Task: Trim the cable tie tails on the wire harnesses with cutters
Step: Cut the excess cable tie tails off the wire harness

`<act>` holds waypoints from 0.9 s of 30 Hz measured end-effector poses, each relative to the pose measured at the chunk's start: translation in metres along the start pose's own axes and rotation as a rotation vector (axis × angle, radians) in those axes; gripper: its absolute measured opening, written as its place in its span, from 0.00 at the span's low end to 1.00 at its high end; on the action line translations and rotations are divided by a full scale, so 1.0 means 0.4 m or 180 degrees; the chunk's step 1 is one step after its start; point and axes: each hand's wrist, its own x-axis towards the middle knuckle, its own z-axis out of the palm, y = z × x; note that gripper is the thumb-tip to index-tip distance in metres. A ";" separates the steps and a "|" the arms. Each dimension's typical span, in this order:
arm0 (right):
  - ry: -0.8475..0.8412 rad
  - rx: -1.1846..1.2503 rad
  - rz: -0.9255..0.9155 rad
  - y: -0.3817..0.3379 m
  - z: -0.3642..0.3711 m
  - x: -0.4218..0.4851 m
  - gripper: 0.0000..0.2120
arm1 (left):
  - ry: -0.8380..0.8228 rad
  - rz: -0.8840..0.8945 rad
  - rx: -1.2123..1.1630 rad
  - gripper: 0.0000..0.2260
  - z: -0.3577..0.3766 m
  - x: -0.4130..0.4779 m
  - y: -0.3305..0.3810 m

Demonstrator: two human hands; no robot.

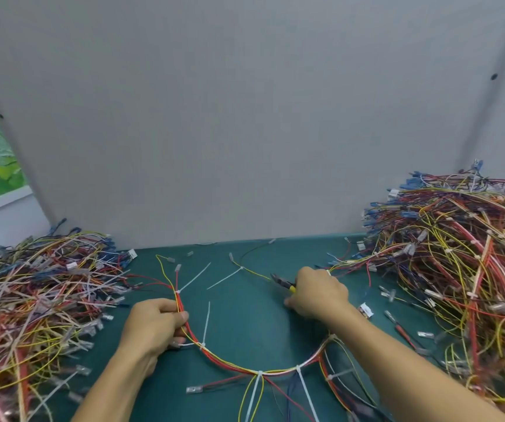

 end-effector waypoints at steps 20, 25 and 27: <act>-0.0928 -0.0058 0.0083 0.126 -0.102 -0.149 0.15 | -0.0058 -0.0060 -0.0251 0.02 -0.002 0.003 0.001; -0.0944 0.0415 0.0053 0.122 -0.097 -0.148 0.18 | -0.0095 -0.0087 -0.0283 0.01 -0.005 0.004 0.003; -0.1069 0.0565 0.0015 0.119 -0.089 -0.149 0.17 | -0.0081 -0.0079 -0.0363 0.02 -0.005 0.002 0.003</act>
